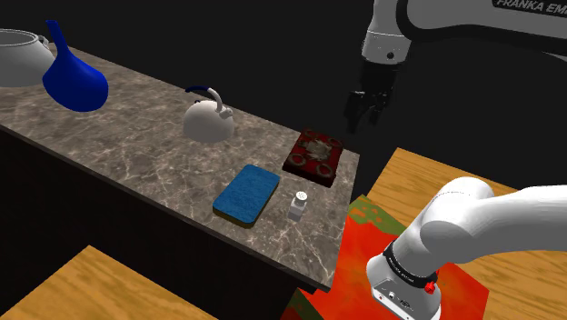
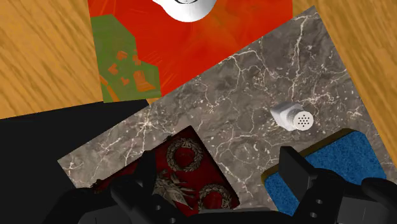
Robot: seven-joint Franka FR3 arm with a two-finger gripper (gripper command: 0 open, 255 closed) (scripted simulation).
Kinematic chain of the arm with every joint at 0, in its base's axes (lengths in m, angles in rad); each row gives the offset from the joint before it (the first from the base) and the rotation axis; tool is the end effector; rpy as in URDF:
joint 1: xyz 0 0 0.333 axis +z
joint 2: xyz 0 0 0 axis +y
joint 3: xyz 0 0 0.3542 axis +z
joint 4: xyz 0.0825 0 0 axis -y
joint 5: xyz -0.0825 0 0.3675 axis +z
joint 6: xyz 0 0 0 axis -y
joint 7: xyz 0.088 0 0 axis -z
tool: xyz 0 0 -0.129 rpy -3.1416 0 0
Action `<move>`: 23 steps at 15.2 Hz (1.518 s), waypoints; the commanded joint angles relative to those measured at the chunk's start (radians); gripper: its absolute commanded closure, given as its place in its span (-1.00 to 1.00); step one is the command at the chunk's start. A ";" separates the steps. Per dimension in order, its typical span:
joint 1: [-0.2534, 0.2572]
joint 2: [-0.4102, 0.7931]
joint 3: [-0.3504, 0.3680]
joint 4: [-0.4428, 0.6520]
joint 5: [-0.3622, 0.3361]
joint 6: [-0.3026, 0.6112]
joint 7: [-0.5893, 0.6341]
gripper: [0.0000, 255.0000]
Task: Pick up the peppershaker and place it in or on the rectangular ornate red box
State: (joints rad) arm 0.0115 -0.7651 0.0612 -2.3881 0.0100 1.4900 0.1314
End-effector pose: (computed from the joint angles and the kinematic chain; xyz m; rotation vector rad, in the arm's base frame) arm 0.2548 0.0256 0.5688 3.0880 -0.1212 -0.2017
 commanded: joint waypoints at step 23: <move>0.119 0.432 0.270 -0.191 0.151 0.583 0.213 -1.00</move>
State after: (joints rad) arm 0.1311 -0.3434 0.3296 -2.5744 0.1616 2.0575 0.3434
